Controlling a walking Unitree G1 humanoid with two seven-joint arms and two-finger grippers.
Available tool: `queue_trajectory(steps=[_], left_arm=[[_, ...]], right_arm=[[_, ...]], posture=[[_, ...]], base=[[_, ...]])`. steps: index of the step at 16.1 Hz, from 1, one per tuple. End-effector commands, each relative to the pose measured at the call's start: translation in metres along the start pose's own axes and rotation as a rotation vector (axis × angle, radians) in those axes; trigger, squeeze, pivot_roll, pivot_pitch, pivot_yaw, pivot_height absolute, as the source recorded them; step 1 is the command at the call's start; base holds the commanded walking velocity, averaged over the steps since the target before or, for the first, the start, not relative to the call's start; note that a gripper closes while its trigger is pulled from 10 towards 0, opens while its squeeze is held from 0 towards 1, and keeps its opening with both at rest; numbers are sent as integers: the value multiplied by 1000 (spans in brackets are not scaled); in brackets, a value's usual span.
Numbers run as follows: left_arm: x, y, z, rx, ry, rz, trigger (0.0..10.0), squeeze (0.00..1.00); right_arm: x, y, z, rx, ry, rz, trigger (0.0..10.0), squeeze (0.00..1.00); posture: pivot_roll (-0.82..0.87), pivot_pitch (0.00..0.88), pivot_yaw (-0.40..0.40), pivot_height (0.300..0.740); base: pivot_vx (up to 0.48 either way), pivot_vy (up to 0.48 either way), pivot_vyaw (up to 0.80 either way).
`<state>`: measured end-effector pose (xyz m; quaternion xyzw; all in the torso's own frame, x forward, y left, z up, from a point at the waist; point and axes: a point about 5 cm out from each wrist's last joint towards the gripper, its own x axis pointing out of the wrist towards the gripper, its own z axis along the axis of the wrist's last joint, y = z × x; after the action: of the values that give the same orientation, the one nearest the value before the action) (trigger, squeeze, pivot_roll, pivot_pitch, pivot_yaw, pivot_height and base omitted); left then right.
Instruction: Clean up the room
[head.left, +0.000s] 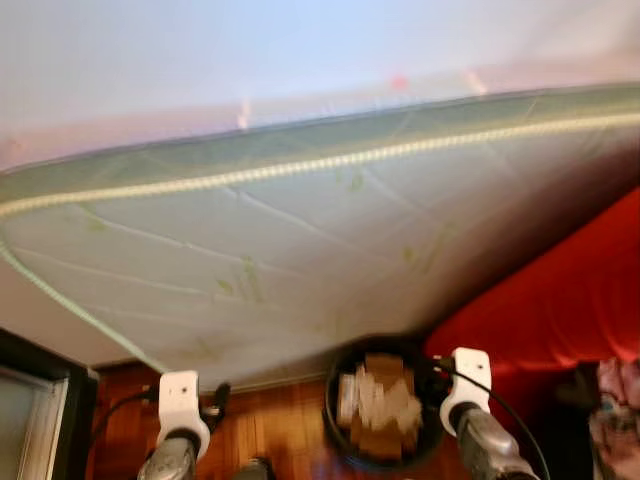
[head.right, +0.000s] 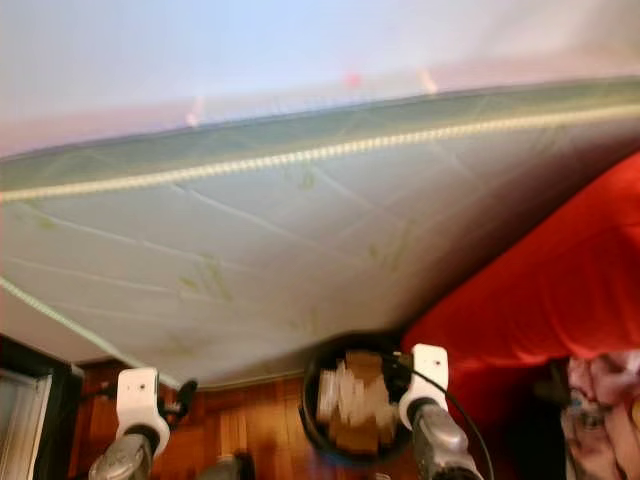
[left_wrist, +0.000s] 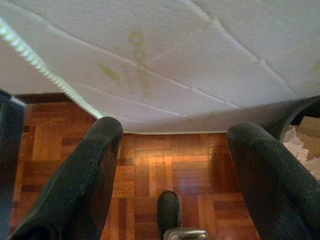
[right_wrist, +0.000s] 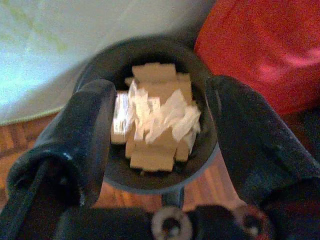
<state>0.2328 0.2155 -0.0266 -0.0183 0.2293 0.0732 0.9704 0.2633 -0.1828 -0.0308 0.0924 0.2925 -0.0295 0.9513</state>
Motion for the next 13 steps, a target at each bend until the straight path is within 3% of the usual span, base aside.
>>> queue_trajectory(steps=[1, 2, 8, 10, 13], left_arm=[[-3, 7, -10, 1, 44, 25, 10000, 0], [-2, 8, -13, 3, 65, 33, 10000, 0], [0, 3, -27, -16, 178, 53, 10000, 0], [-5, 2, -38, -14, 230, 60, 10000, 0], [-12, 2, -52, -15, 288, 81, 10000, 0]], right_arm=[[-2, -6, -5, 27, 10, -32, 10000, 0], [-2, -9, -4, 32, 8, -40, 10000, 0], [-8, -22, -15, 23, 50, -74, 10000, 0], [-15, -30, -30, 4, 100, -87, 10000, 0], [-34, -55, -59, 22, 189, -148, 10000, 0]], posture=[[30, 35, 4, 740], [19, 0, 8, 740], [-131, 0, 38, 740], [-153, 0, 46, 740], [-171, 0, 49, 740]], base=[[0, 0, 0], [0, 0, 0], [0, 0, 0], [0, 0, 0], [0, 0, 0]])
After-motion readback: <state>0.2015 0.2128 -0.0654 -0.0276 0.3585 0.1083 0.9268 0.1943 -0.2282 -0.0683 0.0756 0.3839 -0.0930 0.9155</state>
